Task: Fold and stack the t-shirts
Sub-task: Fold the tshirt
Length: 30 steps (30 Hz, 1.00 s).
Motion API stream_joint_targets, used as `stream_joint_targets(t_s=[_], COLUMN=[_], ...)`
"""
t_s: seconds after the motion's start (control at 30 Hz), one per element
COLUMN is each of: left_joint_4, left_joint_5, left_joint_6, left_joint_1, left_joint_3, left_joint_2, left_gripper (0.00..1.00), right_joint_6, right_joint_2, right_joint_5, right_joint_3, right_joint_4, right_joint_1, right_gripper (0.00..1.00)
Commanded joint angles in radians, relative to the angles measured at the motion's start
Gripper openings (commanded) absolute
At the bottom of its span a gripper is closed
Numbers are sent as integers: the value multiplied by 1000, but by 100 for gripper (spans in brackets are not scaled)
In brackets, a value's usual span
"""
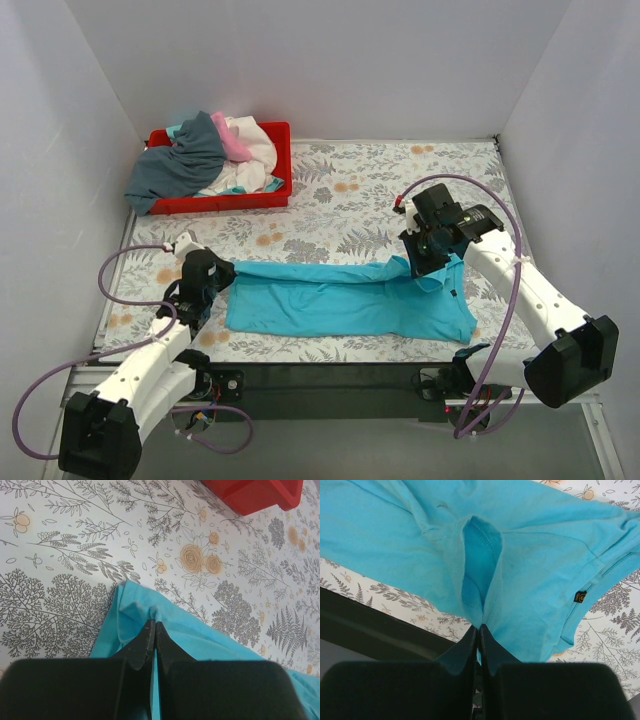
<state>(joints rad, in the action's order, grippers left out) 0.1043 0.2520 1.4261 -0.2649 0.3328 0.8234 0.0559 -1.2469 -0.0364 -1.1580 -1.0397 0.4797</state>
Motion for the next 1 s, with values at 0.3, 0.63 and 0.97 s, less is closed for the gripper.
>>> stream_joint_targets(t_s=[0.3,0.63,0.97], left_joint_4=[153,238,-170], left_joint_5=[12,88,-51], left_joint_6=[77,119,53], left_joint_1=[-4,-4,-7], left_joint_3=[-29,12,57], left_joint_2=[-90,-242,71], left_gripper=[0,51,59], right_joint_6=[62,116,176], right_joint_2=[4,41,110], right_joint_5=[32,130,157], right_joint_3=[-17,41,197], right_joint_4=[-102,-134,265], right_joint_1=[33,56,51], right_gripper=[1,32,72])
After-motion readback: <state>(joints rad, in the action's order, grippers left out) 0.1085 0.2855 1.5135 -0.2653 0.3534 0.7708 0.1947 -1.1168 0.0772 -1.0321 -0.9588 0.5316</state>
